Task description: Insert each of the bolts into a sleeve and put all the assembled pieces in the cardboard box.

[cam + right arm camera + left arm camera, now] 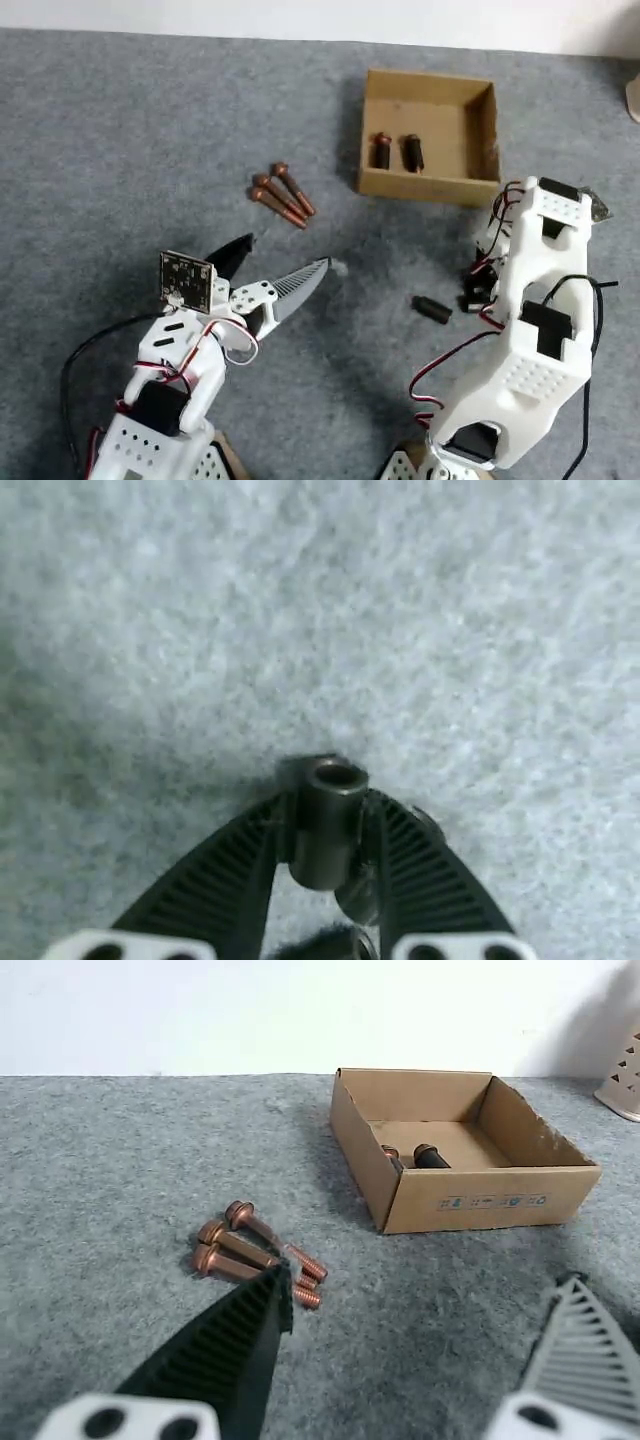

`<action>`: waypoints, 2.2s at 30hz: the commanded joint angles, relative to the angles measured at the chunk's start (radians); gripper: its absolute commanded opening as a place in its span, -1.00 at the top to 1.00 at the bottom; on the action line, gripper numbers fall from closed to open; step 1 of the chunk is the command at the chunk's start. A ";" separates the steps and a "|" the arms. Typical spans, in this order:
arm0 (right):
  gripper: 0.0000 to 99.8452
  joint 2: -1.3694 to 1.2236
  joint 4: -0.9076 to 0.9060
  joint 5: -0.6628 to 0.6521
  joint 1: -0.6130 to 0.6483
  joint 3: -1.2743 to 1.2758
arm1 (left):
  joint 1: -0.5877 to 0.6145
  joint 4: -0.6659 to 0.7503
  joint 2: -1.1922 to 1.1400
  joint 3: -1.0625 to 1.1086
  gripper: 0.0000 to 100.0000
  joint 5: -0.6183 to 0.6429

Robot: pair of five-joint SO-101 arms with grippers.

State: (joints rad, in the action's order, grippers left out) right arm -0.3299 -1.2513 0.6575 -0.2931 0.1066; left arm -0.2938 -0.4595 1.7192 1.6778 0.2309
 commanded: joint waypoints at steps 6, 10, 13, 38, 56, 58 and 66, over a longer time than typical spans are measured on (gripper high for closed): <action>0.87 0.039 0.328 -0.014 -0.015 0.240 | 0.008 -0.003 0.024 0.019 0.25 -0.009; 0.99 0.048 0.346 -0.014 -0.012 0.302 | 0.013 -0.002 0.021 -0.007 0.25 -0.005; 0.99 0.050 0.277 -0.018 -0.007 0.283 | 0.038 -0.003 0.021 -0.025 0.25 -0.002; 0.99 0.196 -0.278 -0.123 0.122 -0.042 | 0.197 -0.087 -0.384 -0.323 0.71 0.074; 0.99 0.633 -0.117 -0.120 0.343 0.260 | 0.143 0.276 -1.322 -0.645 0.72 0.074; 0.99 0.662 -0.079 -0.120 0.343 0.303 | 0.108 0.281 -1.322 -0.648 0.72 0.074; 0.99 0.739 0.004 -0.120 0.344 0.456 | 0.093 0.273 -1.328 -0.677 0.72 0.252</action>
State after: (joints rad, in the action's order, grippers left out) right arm 0.3544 -1.2820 0.5409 0.0414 0.5439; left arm -0.1864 -0.2018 0.3905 1.0702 0.3414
